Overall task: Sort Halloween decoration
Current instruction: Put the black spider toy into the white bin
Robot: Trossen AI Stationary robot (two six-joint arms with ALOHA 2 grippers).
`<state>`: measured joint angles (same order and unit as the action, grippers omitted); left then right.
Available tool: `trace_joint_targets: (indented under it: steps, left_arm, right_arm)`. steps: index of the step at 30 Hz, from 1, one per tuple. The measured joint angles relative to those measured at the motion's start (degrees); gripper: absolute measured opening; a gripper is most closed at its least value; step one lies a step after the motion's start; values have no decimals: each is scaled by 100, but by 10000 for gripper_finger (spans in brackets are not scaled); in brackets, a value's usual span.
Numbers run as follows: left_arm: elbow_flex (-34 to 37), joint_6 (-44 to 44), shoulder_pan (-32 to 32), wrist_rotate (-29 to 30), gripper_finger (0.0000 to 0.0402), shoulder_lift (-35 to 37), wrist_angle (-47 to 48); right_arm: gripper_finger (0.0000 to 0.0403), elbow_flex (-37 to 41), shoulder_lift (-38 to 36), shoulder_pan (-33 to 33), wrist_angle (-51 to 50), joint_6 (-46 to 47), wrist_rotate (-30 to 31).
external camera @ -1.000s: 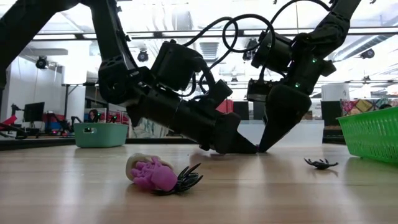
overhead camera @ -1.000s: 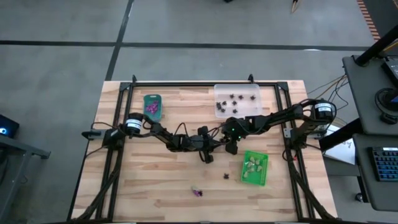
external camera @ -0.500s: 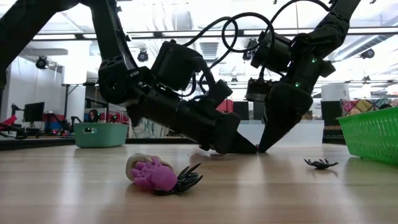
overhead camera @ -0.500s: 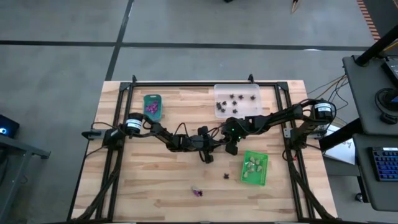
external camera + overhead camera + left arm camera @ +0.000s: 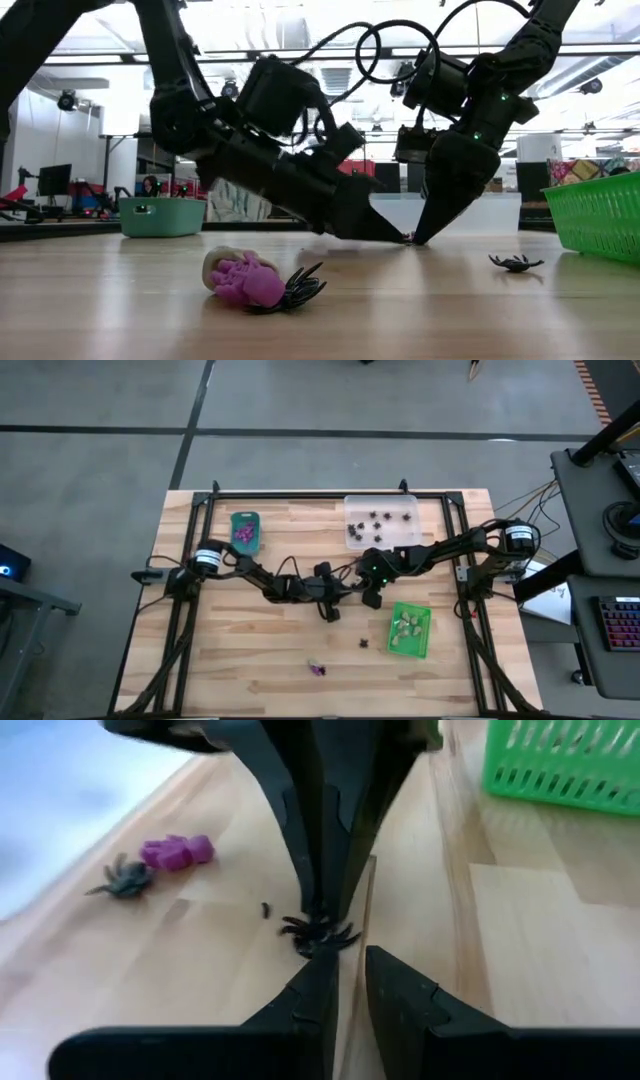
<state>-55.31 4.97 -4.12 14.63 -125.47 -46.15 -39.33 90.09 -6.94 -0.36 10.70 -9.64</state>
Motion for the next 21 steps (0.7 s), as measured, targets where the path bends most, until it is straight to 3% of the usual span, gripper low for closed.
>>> trace_joint_targets:
  steps: [6, 13, 21]
  left_arm:
    - [673, 28, -24, 48, 38, 734, -63]
    - [1499, 64, -76, 604, 38, 1715, -122]
    - [2052, 71, -148, 745, 38, 2016, -966]
  right_arm:
    - [8, 0, -115, 2, -32, -7, 0]
    - [8, 0, -386, 4, -30, -20, 4]
    - [8, 0, -717, 2, -113, -30, 43]
